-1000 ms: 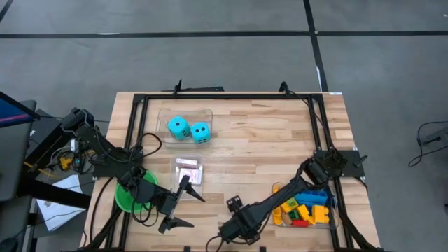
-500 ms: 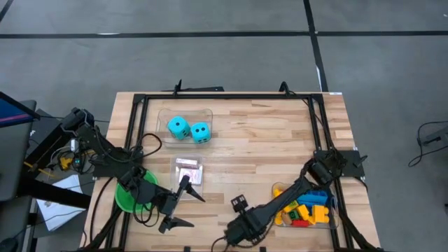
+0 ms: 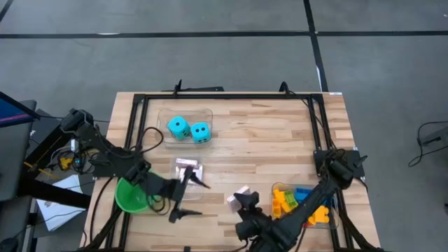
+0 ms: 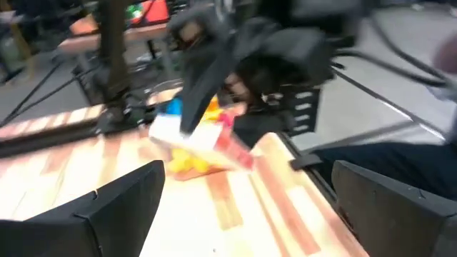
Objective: Pick & Place Toys
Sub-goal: Put the orange playing card box into the bottom left transparent bin
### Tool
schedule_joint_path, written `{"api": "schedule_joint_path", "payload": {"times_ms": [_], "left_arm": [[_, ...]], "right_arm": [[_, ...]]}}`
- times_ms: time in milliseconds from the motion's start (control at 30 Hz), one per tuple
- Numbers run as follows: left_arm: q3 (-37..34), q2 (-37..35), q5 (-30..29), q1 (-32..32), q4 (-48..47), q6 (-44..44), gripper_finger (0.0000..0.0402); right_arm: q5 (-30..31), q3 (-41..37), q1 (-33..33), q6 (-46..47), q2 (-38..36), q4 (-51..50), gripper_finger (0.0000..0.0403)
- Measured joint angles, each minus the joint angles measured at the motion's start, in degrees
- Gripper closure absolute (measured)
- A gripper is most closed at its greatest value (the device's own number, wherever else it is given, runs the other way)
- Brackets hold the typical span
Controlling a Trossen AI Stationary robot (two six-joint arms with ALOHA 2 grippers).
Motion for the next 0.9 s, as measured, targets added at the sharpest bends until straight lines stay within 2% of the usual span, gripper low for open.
{"api": "schedule_joint_path", "payload": {"times_ms": [133, 300, 533, 900], "left_arm": [[0.0, 1.1, -0.2, 3.7, 0.0, -4.0, 0.0004], [0.0, 4.3, -0.3, 7.4, 3.1, -5.4, 0.0004], [0.0, 5.5, -0.3, 9.0, 11.3, -5.6, 0.0004], [0.0, 6.2, -0.3, 11.5, 12.5, -13.8, 0.0004]], "right_arm": [[12.1, 0.0, 0.2, -0.2, 0.2, 0.3, 0.0103], [19.4, 0.0, -1.1, 1.0, 0.2, 0.4, 0.0103], [20.3, 0.0, -4.4, 1.5, 0.2, 1.4, 0.0103], [20.4, 0.1, -7.4, -1.0, 0.2, 4.5, 0.0103]]}}
